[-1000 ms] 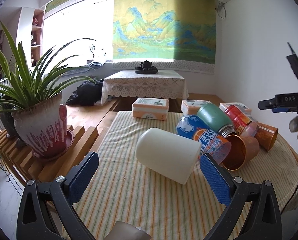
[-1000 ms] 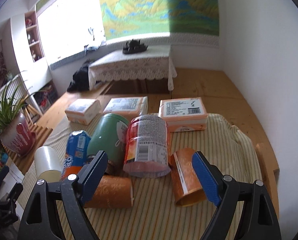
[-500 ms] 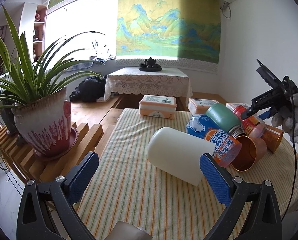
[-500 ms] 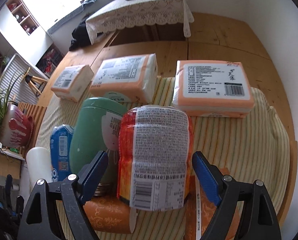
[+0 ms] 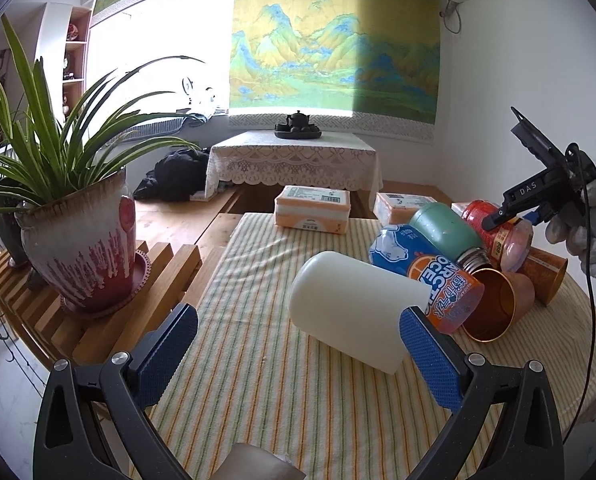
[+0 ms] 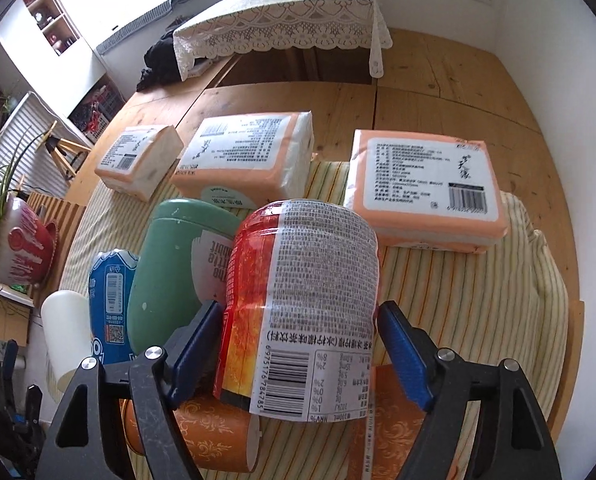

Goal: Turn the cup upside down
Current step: 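Lift the red tub with the right gripper toward the left gripper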

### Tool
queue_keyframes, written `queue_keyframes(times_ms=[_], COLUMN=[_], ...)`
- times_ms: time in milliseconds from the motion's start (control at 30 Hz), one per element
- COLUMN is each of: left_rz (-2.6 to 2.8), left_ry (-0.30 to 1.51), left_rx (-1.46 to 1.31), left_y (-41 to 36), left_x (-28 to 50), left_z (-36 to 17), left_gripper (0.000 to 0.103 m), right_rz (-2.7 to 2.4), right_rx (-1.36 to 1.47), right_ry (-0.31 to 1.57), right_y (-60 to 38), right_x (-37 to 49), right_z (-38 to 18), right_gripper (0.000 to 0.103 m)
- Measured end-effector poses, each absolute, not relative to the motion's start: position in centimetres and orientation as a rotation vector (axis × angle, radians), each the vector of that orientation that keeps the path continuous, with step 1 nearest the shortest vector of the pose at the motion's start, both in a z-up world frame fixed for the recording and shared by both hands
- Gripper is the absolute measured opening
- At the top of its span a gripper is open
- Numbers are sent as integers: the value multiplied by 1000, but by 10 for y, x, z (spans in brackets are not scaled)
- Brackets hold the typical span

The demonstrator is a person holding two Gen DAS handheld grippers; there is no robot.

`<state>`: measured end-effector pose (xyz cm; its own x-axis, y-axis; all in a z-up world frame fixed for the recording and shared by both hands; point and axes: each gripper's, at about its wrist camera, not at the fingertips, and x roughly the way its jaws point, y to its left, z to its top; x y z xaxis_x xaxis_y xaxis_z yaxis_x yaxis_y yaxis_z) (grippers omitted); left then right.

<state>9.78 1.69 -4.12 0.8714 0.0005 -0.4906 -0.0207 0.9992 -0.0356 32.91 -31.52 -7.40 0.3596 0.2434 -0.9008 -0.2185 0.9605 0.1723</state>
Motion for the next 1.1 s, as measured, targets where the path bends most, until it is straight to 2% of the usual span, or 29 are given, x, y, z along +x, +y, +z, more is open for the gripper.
queue_keyframes(times_ms=[367, 667, 933, 1100], left_rz=[13, 4, -24, -18], left_ry=[499, 481, 504, 549], left_rx=[-37, -52, -34, -63], left_y=[18, 17, 6, 11], left_x=[88, 72, 50, 43], left_z=[-35, -24, -20, -24], left_gripper=[102, 102, 102, 102], right_rz=[296, 406, 594, 708], right_rx=[22, -5, -113, -193], right_ry=[1052, 967, 958, 976], right_y=[-317, -307, -271, -240], right_x=[310, 236, 150, 124], right_z=[-31, 11, 0, -28], right_gripper=[75, 76, 76, 76])
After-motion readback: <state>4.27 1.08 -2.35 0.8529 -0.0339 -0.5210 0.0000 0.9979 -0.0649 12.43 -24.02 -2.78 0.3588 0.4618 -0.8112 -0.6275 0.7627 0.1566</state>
